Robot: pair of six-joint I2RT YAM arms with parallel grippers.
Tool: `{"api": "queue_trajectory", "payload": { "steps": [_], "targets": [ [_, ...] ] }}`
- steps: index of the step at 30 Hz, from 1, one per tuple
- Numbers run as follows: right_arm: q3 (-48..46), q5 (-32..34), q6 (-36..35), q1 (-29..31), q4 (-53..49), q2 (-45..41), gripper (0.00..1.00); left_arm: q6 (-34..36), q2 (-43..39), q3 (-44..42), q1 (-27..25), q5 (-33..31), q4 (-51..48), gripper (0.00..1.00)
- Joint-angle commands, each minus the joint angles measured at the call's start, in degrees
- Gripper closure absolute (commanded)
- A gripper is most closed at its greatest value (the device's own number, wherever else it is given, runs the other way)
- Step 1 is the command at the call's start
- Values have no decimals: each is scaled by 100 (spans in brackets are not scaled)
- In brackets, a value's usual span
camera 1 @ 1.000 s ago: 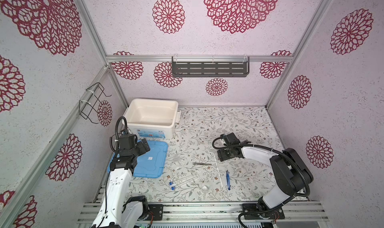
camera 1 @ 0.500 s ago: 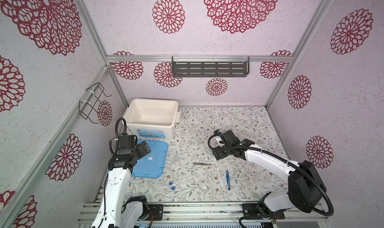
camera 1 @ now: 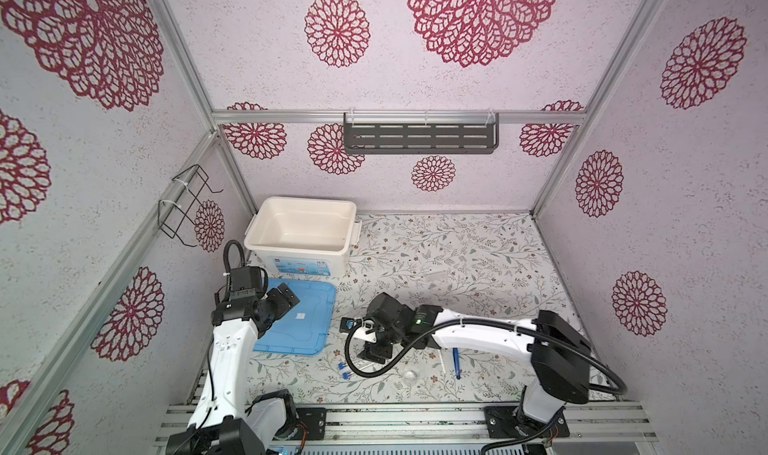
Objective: Organize the chemistry lab equipment
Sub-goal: 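Lower the right gripper and close it on one blue-capped test tube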
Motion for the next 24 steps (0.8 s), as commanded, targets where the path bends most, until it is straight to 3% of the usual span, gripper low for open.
{"api": "queue_trajectory", "payload": {
  "steps": [1,9,24],
  "targets": [
    [726,-620,-921,26,-24,533,30,-14,131,86,202,318,4,3],
    [1820,-837,-1566,107,-1078,1659,43,193,-142,-32,461,-51,149,3],
    [2432,-1210,-1748,140,-1942,2166,52,244,-301,-253,553,-244,255,3]
  ]
}}
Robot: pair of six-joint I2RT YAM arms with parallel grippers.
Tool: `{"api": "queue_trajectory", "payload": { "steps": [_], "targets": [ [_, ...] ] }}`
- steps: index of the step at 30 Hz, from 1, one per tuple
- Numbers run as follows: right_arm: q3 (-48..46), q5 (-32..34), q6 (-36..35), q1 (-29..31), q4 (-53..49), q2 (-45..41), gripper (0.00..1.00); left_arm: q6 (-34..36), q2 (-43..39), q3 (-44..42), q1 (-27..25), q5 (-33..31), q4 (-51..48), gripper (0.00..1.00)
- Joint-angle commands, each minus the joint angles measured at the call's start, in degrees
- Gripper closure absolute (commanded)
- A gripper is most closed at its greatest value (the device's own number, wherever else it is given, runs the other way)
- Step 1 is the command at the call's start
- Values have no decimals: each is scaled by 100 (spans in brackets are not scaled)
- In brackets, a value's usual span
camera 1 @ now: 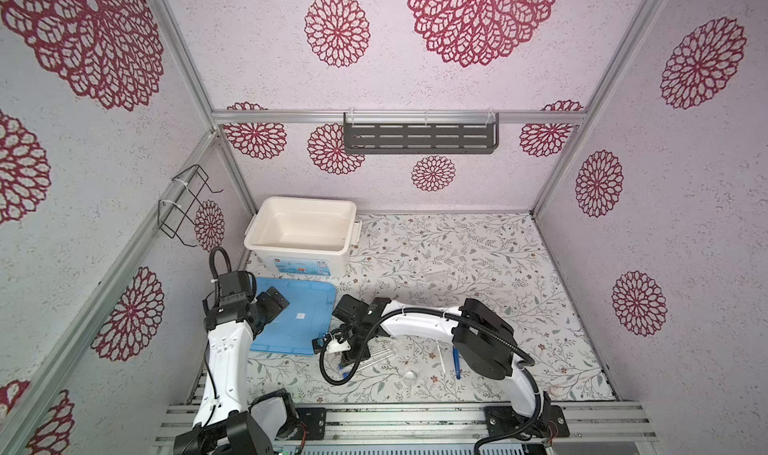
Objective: Organize the chemistry lab equipment
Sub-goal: 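Lower the right gripper and close it on one blue-capped test tube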
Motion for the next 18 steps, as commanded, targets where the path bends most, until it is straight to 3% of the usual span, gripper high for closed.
{"api": "queue_trajectory", "payload": {
  "steps": [1,4,7,11,18],
  "targets": [
    [148,-172,-166,69,-314,5,53,-6,-67,-67,58,-64,91,3],
    [147,-118,-197,87,-360,34,53,-10,-101,-71,58,-80,73,3],
    [221,-95,-250,92,-490,135,64,-18,-128,-58,62,-118,53,3],
    [355,-85,-266,113,-642,290,70,-52,-218,-67,65,-157,44,3],
    [312,365,-274,122,-554,337,71,-66,-338,-103,59,-218,52,3]
  ]
}}
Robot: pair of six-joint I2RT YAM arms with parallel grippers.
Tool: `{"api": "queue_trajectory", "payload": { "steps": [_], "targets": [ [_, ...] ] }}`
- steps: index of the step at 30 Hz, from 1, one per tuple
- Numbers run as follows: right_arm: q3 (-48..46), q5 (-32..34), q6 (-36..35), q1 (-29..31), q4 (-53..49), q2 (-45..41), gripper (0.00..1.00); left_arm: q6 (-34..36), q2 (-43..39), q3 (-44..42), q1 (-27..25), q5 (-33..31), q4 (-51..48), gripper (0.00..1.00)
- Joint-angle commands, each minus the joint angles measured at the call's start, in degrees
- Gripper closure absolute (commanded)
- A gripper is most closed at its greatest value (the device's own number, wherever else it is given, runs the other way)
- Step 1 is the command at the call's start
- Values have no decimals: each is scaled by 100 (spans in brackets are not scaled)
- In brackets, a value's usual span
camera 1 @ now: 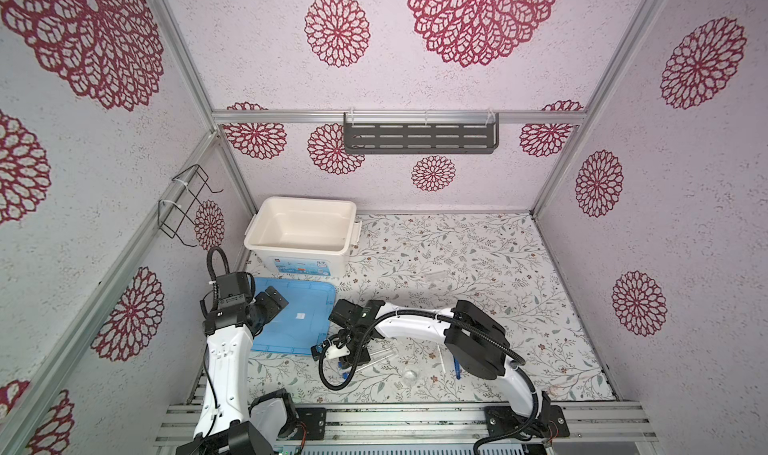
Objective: Organize the chemistry lab equipment
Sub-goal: 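Lower the right gripper and close it on one blue-capped test tube, then lift the test tube with the right gripper and carry it farther from the robot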
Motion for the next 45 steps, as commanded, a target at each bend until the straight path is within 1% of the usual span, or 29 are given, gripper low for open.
{"api": "queue_trajectory", "payload": {
  "steps": [1,12,20,22,26,28,30,33,35,36,40,45],
  "targets": [
    [78,356,-73,34,-173,57,71,-67,-80,-89,53,-96,50,3],
    [149,578,92,33,-138,-105,76,-66,-107,-71,53,-89,68,3],
    [189,496,808,22,148,-472,76,-68,-98,-36,57,-3,65,3],
    [78,521,1038,-39,358,-650,77,-7,-91,2,57,217,97,2],
    [-523,473,1526,-223,1114,-1172,78,137,-89,141,55,1316,200,2],
    [-915,447,1833,-328,1635,-1491,78,117,-80,207,55,1946,242,3],
    [-1293,479,2077,-417,2060,-1789,78,32,-72,219,36,2423,281,3],
    [-1859,689,2393,-572,2626,-2259,78,-105,-72,201,-3,2874,340,3],
    [-2248,931,2535,-679,2987,-2558,77,-72,-81,197,-83,3132,429,2],
    [-2456,1050,2577,-738,3195,-2714,77,9,-80,208,-157,3218,463,2],
    [-3138,1310,2774,-1037,3869,-3305,77,196,-23,344,-493,3210,340,2],
    [-4167,1863,3187,-1486,5123,-4186,78,142,-111,421,-842,2977,244,3]
  ]
}}
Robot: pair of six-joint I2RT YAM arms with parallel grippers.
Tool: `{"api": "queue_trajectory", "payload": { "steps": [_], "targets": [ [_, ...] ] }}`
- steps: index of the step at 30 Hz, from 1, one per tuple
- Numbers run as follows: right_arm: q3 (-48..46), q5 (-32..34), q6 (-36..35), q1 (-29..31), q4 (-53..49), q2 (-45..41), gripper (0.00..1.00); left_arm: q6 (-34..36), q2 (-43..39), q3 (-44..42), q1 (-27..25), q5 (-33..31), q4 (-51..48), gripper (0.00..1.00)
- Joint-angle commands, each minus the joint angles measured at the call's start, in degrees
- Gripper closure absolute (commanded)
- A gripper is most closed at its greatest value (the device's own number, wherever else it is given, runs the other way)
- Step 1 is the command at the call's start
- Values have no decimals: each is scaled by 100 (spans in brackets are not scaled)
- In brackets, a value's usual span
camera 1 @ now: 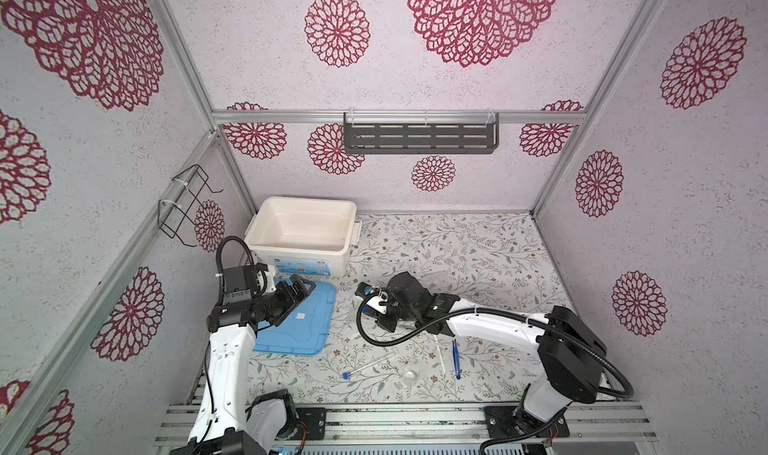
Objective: Organize the chemistry lab equipment
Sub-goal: 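Lift the test tube with the right gripper and carry it farther from the robot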
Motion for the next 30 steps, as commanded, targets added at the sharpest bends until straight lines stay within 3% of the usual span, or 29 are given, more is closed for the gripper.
{"api": "queue_trajectory", "payload": {
  "steps": [1,8,12,18,23,30],
  "targets": [
    [-535,549,455,-356,1335,-757,78,-13,-148,111,-168,-94,-3,3],
    [-1537,1311,618,-1497,2421,-1711,78,-143,-405,-27,-222,-614,-72,3],
    [-2025,2048,693,-1860,3491,-1850,78,-287,-443,-89,-225,-1422,-327,3],
    [-2512,2619,1104,-2259,5198,-1467,78,-498,-425,-35,-213,-1847,-479,3],
    [-2625,2552,1127,-2406,6145,-907,78,-625,-485,-71,-209,-2078,-513,3],
    [-2631,2663,1244,-2565,6972,-333,78,-887,-514,-385,-222,-1633,-297,3]
  ]
}}
